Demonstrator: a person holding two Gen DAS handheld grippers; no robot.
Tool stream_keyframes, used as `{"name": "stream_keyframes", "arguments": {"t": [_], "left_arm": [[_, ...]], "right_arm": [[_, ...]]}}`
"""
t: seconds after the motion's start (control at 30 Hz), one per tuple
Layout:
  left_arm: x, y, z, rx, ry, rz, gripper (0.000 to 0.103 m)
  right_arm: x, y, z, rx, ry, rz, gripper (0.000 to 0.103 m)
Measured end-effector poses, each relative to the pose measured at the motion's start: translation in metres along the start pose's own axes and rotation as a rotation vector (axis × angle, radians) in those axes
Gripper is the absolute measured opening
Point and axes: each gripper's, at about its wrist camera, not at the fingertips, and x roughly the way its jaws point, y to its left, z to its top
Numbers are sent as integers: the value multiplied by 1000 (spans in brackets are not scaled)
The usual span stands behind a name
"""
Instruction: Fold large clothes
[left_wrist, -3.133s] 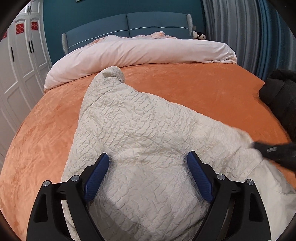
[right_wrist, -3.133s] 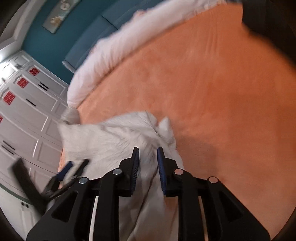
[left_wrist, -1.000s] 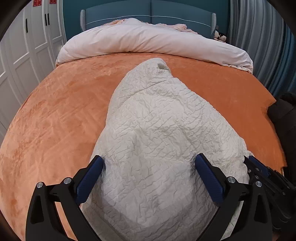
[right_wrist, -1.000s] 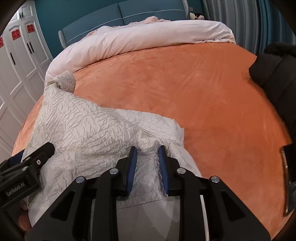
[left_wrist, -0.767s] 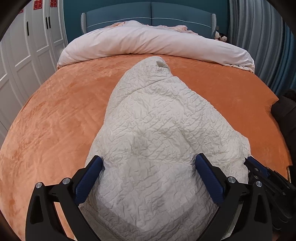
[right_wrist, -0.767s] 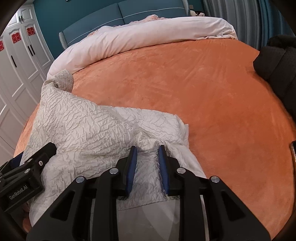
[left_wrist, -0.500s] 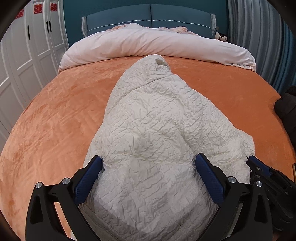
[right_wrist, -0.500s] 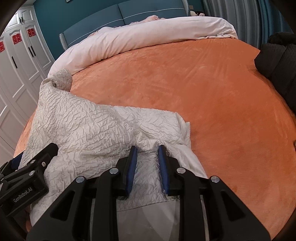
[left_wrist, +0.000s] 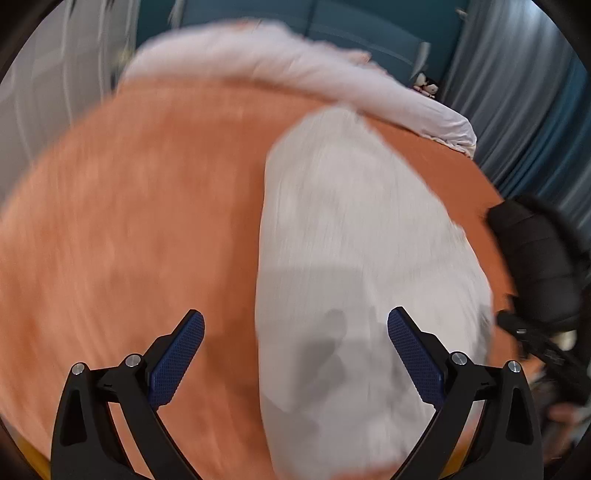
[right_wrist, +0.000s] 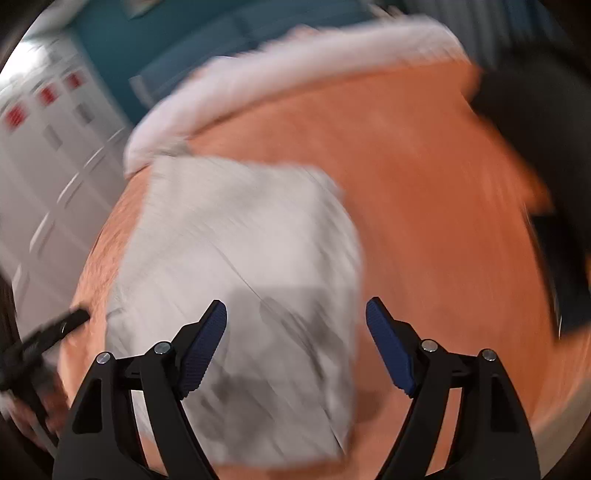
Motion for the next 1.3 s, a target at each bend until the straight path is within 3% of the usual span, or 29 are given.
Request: {"name": "stream_keyframes", "arguments": {"t": [0.1, 0.17, 0.2, 0.23, 0.27, 0.3, 0.37, 0.47, 0.63, 0.73, 0.83, 0.9, 0.93, 1.0, 1.07, 1.13, 1.2, 1.3], "left_arm": [[19, 19, -22, -145, 100, -96, 98], [39, 27, -26, -222, 159, -139, 98], [46, 29, -27, -248, 168, -178, 98], [49, 29, -27, -258, 167, -194, 94], [48, 27, -27, -254, 161, -205, 76], [43, 24, -26, -239, 158, -209, 74], [28, 19, -27, -177, 130, -179, 57], [-4, 29, -32, -115, 90, -134, 44], [-56, 72, -60, -95, 75, -48, 33], [-73, 93, -86, -93, 86, 42, 36], [-88, 100, -94, -123, 39, 62, 44], [-104, 100, -88, -118, -12, 84, 54], [-111, 98, -82, -109, -40, 91, 66], [-122, 94, -70, -78, -104, 97, 74], [-116, 85, -50, -36, -132, 96, 86], [-96, 86, -32, -34, -151, 97, 86], [-73, 101, -16, -80, -103, 43, 86], [-34, 120, -5, -202, -9, -96, 86]], "right_arm": [[21, -27, -15, 188, 95, 80, 76], [42, -25, -19, 230, 162, 137, 75], [49, -21, -20, 234, 183, 151, 70], [54, -16, -22, 240, 188, 152, 68], [55, -8, -22, 232, 185, 151, 61], [54, 0, -22, 211, 182, 147, 52], [48, 18, -22, 154, 183, 134, 43], [43, 43, -36, 80, 218, 162, 42], [38, 86, -87, -40, 274, 241, 42], [35, 96, -107, -73, 286, 283, 58], [25, 95, -96, -66, 274, 249, 61], [10, 93, -87, -65, 242, 224, 63], [2, 91, -80, -61, 215, 213, 65], [-17, 81, -67, -34, 137, 176, 78], [-18, 74, -48, 8, 96, 153, 80], [-9, 69, -32, 37, 83, 128, 81], [9, 65, -19, 87, 91, 124, 83], [44, 72, -17, 135, 158, 158, 86]]}}
